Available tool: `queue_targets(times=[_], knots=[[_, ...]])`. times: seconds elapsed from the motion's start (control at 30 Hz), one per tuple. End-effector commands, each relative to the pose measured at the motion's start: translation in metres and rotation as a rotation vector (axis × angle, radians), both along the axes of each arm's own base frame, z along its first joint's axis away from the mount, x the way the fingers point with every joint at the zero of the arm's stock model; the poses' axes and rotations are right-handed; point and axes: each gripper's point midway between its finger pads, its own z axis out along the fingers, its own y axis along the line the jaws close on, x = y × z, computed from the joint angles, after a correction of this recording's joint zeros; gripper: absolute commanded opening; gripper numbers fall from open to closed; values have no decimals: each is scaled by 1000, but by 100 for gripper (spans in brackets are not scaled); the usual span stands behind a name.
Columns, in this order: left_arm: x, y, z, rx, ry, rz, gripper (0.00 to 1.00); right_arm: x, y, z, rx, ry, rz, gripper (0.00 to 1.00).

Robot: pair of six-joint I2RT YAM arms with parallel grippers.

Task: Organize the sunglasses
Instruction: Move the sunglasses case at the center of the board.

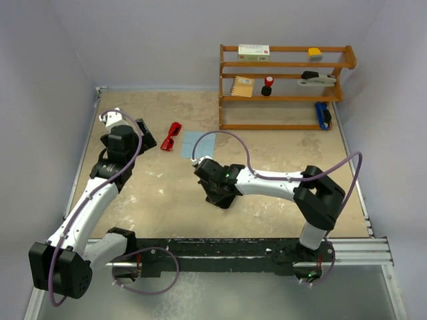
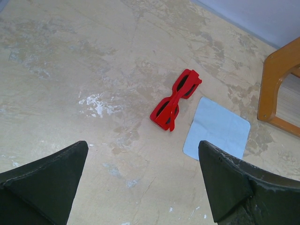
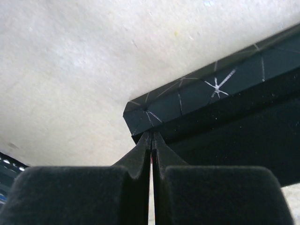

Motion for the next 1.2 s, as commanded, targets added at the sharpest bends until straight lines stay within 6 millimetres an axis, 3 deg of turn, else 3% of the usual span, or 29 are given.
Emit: queue_targets(times=[0.0,0.13,0.33,0.9,1.17], knots=[[5,4,13,4,-46,11,99,11,31,9,62,-7,7,0],[4,6,14,12,-43,16,99,9,36,-3,40,31,18,0],[3,7,14,18,-43,18,99,28,24,-9,20,7,-20,0],[8,3,11,9,-39,6,99,110,-41,2,14,-76,-192,0],[8,3,11,13,-34,4,99,146,-84,0,-7,-103,-302,0]])
